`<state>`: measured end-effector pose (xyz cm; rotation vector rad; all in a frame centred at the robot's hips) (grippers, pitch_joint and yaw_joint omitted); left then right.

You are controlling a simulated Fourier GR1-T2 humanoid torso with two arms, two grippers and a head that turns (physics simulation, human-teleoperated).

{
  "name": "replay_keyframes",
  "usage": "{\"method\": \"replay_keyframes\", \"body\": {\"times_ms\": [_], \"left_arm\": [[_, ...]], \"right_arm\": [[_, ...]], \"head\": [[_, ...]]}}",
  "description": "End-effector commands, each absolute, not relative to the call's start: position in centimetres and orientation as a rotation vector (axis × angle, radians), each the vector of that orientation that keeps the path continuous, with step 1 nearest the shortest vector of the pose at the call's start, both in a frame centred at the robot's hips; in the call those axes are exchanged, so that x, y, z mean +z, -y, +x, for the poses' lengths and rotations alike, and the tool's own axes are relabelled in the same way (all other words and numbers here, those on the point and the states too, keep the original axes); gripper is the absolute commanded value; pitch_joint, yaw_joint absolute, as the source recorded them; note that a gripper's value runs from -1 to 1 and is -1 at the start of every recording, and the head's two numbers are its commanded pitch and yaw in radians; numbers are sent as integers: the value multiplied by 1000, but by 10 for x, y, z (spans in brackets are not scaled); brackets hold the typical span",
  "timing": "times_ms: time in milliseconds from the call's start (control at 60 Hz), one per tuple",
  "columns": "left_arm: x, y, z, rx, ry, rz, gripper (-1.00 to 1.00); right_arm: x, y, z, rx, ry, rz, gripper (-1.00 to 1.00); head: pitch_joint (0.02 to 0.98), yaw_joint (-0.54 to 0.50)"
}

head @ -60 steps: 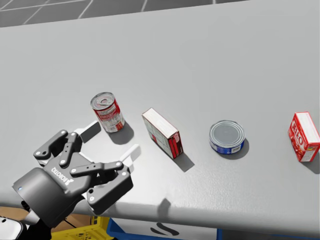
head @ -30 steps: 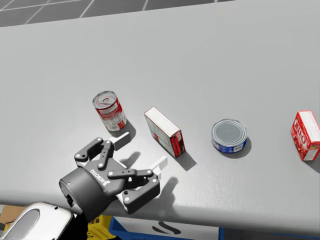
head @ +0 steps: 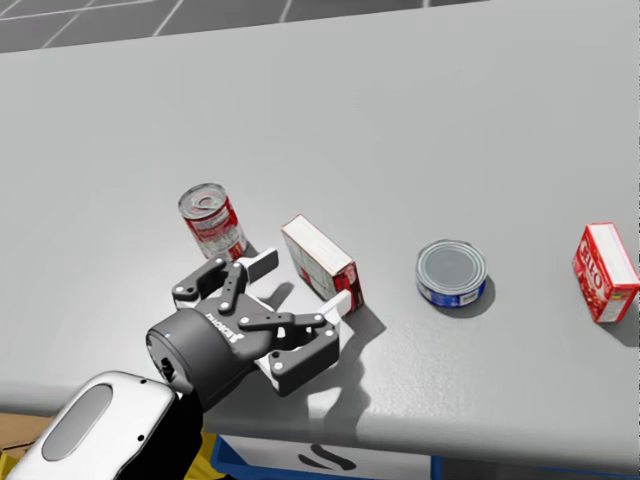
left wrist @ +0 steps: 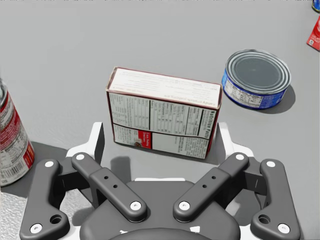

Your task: Grasp the pudding box and hold it up.

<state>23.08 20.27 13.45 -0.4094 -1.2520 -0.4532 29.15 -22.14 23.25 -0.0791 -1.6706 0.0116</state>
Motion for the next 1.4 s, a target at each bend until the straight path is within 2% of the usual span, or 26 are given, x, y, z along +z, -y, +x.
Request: {"method": "replay_keyframes", "body": {"times_ms": [17,733,750,783,800,817,867,1183,1400], "left_arm": [[135,-198,238,-448,1247,-417,-1000],[132,-178,254,-422,1244,-432,-1000],[131,-178,254,-421,1244,-432,-961],[130,-178,253,-423,1245,-427,-733],[130,-178,253,-424,1241,-433,-354],[128,-178,252,-433,1235,-437,928],[127,-177,250,-447,1230,-436,1000],[120,-173,246,-495,1219,-428,1000],[118,-172,245,-514,1214,-421,1000]], "right_arm": [[233,222,291,8,1672,-80,-1000],[235,223,289,6,1677,-79,-1000],[235,223,289,6,1677,-79,-1000],[236,223,289,7,1677,-79,-1000],[236,223,289,7,1677,-79,-1000],[236,223,289,7,1677,-79,-1000],[236,223,289,7,1678,-79,-1000],[236,224,289,3,1674,-77,-1000],[237,225,289,1,1674,-75,-1000]], "head": [[864,216],[858,208],[857,208],[854,208],[852,208],[843,208],[819,206],[561,214],[479,222]]}}
